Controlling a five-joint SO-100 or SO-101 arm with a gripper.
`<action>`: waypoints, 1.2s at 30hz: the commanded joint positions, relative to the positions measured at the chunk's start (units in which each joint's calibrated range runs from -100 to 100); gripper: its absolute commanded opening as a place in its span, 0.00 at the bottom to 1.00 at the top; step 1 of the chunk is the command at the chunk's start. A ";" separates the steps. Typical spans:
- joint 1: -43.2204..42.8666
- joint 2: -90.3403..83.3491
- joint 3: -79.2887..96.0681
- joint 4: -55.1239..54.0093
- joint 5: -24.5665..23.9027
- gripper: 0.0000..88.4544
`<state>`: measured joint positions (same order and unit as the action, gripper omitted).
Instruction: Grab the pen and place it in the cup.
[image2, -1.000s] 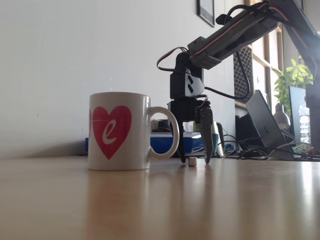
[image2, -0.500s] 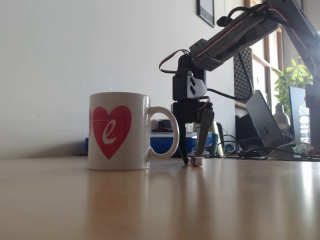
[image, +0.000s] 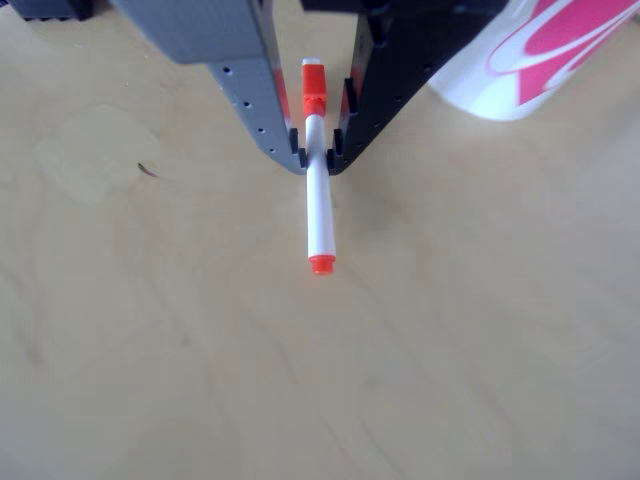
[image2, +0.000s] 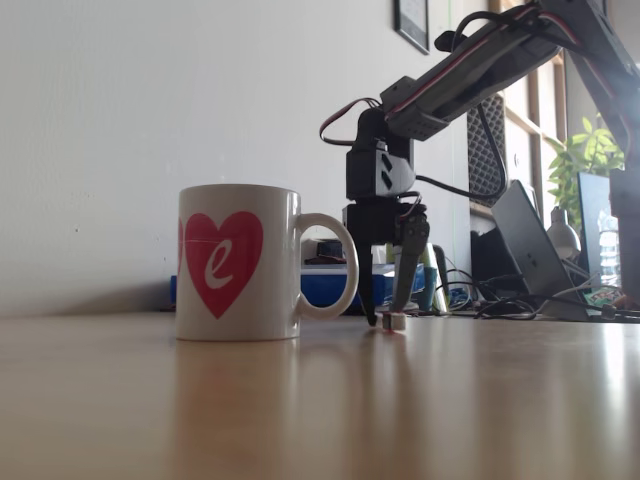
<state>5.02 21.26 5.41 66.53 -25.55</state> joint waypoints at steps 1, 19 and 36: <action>-0.14 -9.64 -0.20 0.36 0.38 0.01; -5.39 -36.70 10.21 -0.59 5.53 0.01; -14.49 -58.28 29.86 -18.83 12.83 0.01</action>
<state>-7.53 -32.29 30.76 53.64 -14.12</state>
